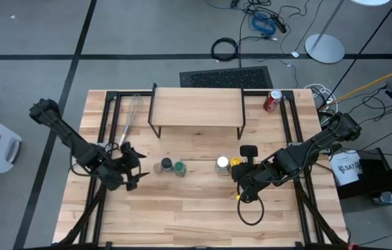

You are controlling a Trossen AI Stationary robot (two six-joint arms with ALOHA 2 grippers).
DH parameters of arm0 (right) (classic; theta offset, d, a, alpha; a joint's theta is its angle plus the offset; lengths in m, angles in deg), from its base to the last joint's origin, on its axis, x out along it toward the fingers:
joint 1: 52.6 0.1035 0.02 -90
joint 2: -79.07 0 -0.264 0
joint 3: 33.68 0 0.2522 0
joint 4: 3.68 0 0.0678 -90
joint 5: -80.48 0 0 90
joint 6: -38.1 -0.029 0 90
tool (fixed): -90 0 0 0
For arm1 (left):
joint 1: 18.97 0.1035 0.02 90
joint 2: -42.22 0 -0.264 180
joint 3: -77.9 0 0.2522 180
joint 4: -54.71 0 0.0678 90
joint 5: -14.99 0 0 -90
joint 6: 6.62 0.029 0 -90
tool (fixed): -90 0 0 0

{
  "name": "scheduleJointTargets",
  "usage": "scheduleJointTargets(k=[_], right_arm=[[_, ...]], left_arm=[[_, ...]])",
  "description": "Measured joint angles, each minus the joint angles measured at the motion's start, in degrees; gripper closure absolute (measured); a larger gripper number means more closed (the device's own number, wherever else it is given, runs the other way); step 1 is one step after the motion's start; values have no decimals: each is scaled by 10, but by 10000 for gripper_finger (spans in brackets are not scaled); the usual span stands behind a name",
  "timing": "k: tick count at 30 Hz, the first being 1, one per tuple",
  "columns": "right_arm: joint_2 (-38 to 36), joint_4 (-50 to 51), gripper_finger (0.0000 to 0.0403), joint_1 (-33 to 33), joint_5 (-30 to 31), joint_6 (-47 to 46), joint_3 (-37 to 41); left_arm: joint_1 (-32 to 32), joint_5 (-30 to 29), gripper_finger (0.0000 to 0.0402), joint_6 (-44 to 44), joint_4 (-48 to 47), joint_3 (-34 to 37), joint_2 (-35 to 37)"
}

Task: Shelf spices
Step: Put the brown seasoning bottle on the shelf

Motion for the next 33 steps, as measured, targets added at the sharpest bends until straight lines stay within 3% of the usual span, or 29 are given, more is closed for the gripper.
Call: scheduleJointTargets(k=[7,15,27,33], right_arm=[[0,-5,403,-2,0,6,0],[0,-9,403,-2,0,9,0],[0,-9,403,-2,0,9,0],[0,-9,403,-2,0,9,0]], left_arm=[[2,-10,66,26,110,64,-10],[20,-12,66,33,117,69,-40],[46,42,66,70,143,70,-101],[69,44,66,90,217,119,-111]])
